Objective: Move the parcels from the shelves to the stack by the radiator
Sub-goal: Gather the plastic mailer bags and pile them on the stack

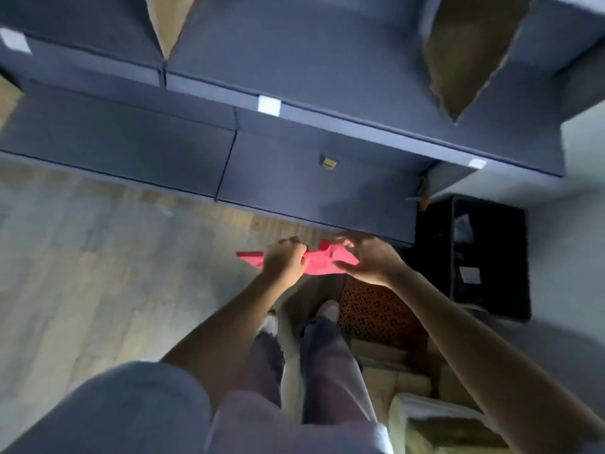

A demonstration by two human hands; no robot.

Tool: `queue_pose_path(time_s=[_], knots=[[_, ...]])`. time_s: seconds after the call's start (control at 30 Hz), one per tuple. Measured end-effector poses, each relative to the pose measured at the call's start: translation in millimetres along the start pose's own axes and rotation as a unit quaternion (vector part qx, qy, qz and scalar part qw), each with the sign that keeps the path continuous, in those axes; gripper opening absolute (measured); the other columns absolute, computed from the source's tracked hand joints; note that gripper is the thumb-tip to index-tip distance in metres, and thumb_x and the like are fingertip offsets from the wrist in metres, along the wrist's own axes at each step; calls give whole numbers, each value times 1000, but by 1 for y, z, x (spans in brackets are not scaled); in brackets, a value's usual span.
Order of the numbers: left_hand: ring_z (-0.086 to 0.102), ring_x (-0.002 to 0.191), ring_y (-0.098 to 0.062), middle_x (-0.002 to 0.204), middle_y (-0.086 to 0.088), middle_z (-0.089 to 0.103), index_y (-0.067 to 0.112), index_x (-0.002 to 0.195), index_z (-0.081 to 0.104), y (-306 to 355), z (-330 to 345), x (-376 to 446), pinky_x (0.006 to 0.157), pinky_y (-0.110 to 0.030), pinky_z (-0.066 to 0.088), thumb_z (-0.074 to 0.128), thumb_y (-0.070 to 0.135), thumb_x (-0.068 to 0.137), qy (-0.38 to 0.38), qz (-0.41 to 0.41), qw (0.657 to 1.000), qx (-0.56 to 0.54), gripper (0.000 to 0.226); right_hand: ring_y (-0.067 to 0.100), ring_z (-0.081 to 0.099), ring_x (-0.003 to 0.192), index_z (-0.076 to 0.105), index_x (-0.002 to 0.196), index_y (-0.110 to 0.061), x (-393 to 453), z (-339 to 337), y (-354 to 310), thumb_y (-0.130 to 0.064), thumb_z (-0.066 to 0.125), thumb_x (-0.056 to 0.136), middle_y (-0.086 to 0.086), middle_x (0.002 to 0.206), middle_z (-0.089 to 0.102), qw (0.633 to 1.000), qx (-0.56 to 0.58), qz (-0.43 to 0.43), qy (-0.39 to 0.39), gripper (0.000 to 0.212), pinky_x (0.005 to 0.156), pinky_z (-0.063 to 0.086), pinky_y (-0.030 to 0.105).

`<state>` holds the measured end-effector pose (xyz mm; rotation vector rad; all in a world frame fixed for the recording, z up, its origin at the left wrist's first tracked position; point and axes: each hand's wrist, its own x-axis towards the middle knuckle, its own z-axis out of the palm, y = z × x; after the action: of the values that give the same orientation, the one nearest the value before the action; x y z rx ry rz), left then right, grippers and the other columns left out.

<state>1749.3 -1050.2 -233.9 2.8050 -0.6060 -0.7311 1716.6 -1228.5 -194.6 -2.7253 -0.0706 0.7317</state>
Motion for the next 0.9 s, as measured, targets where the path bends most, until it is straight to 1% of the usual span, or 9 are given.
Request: queue_pose_path(time_s=[0.2,0.3,0.4,0.47,0.5,0.57,0.7,0.8,0.9], knots=[[60,106,-31,114,-6,63,10,104,67,70,-87,-26,81,-35,45,53,26,89,19,183,981,58,25,22,39,132,32,143,-27,-118,-42,29,-50,78,64,0,145,42,986,55,156,29,94,108,36,37],[60,106,-30,113,-5,64,10,103,68,136,-113,-41,79,-32,44,57,24,87,20,272,961,49,23,19,37,135,42,139,-23,-181,-48,53,-44,81,63,0,145,43,962,137,214,99,88,110,32,30],[60,105,-29,107,-6,66,10,96,69,219,-129,-65,78,-33,44,60,26,87,38,335,941,23,21,21,57,111,59,122,-15,-252,-45,73,-38,81,66,3,119,62,912,233,297,162,64,85,41,25],[60,107,-29,110,-5,68,14,102,70,282,-130,-89,81,-32,44,62,26,86,37,381,924,-2,21,22,56,79,64,90,-11,-307,-39,85,-38,76,71,5,86,62,861,293,359,209,34,66,38,26],[60,108,-28,111,-4,67,16,105,70,315,-127,-103,82,-30,43,62,24,86,35,413,910,-7,22,22,49,70,57,70,-11,-337,-35,94,-35,73,75,6,76,55,835,313,381,245,29,61,34,27],[60,108,-26,111,-2,67,17,106,70,379,-115,-132,84,-30,45,63,19,85,20,478,877,-28,22,22,36,64,35,50,-14,-399,-29,110,-30,66,82,10,67,42,781,318,424,329,47,56,26,28],[64,99,-27,106,-8,68,13,103,71,497,-79,-202,90,-39,50,64,6,82,-17,590,797,-130,23,16,28,56,24,46,-17,-534,-8,126,-10,58,82,1,52,29,661,294,499,478,50,56,25,32],[64,85,-23,110,-12,63,10,111,67,563,-53,-273,87,-32,51,58,2,85,-13,646,729,-225,28,7,27,39,28,45,-18,-633,17,117,3,56,79,-13,41,24,568,275,541,556,48,51,28,28],[61,84,-21,115,-13,59,11,116,64,604,-27,-331,85,-27,45,56,4,87,-33,674,700,-233,31,6,28,33,27,43,-18,-721,48,97,5,58,78,-12,35,23,435,233,576,651,52,44,23,26]])
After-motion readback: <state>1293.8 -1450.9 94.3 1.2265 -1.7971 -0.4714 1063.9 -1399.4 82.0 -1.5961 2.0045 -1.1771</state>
